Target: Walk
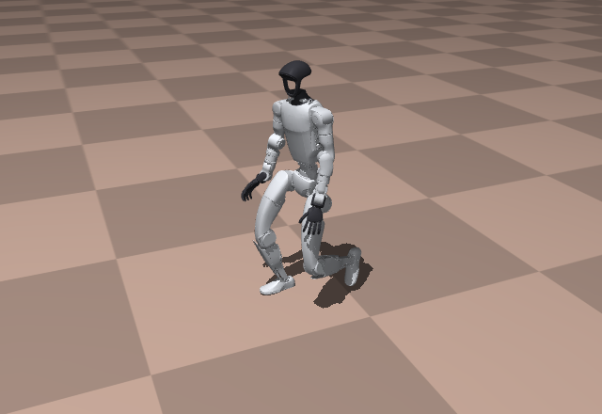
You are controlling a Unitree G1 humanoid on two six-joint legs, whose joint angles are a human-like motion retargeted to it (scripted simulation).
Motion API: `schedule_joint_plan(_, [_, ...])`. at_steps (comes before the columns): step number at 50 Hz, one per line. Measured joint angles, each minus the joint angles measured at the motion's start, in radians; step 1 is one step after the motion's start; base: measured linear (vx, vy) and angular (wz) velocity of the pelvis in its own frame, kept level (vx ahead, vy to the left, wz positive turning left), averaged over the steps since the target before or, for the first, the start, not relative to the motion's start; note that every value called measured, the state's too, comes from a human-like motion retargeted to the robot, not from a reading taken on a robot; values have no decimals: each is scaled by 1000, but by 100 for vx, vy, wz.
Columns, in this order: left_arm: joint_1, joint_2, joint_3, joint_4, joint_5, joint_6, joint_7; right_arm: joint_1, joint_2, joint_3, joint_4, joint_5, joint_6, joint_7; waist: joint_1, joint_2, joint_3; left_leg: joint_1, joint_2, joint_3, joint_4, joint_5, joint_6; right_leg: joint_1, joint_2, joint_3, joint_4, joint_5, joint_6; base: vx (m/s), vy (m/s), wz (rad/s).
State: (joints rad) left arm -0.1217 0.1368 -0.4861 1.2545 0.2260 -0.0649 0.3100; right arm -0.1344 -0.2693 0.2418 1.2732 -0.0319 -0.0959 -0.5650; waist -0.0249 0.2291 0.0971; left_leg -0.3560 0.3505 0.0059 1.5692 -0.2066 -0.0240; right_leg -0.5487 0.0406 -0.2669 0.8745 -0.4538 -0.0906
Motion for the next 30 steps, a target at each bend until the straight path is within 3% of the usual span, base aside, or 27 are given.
schedule_joint_plan(5, [-17, 7, 2, -35, -15, -2, -10, -41, -19, 9, -16, 4, 2, 3, 57, -33, -16, -224, 22, 66, 67, -161, 72, 142, 7, -2, -89, -70, 11, 56, -8, 6])
schedule_joint_plan(10, [-33, 16, 26, -72, -55, -15, 6, -95, -20, 21, -57, 15, -10, 28, 103, -76, -6, -347, -17, 164, -195, -274, 52, 320, 0, 3, -195, -132, 51, 61, -2, 1])
schedule_joint_plan(17, [-58, 11, 49, -54, -73, -11, 19, -180, 0, 38, -92, 15, -13, 42, 115, -143, -36, -407, -117, 243, -801, -220, -22, 497, -54, -27, -306, -185, 95, 61, 2, 14])
schedule_joint_plan(20, [-43, 6, 55, -32, -71, 0, 14, -187, 14, 48, -98, 15, -9, 51, 118, -155, -59, -445, -118, 243, -821, -220, -18, 511, -80, -43, -230, -227, 104, 59, 8, -17])
schedule_joint_plan(23, [-27, 6, 62, 5, -68, 18, -8, -176, 28, 57, -97, 17, -8, 76, 128, -184, -88, -444, -118, 262, -766, -176, 14, 523, -145, -99, -141, -223, 106, 63, 12, -37])
schedule_joint_plan(25, [-19, 13, 66, 41, -66, 30, -36, -151, 37, 64, -96, 16, -6, 107, 118, -238, -96, -395, -170, 304, -768, -140, 47, 525, -241, -104, -37, -186, 119, 63, 18, 2])
schedule_joint_plan(27, [-11, 14, 70, 62, -69, 40, -52, -123, 44, 71, -91, 10, 0, 132, 104, -262, -104, -380, -208, 313, -727, -156, 86, 504, -335, -115, 104, -65, 120, 58, 21, 24])
schedule_joint_plan(30, [-17, 27, 84, 76, -86, 50, -69, -81, 48, 82, -84, -3, 20, 181, 52, -355, -96, -275, -372, 371, -813, -163, 159, 412, -555, -50, 379, 146, 116, 55, 26, 64])
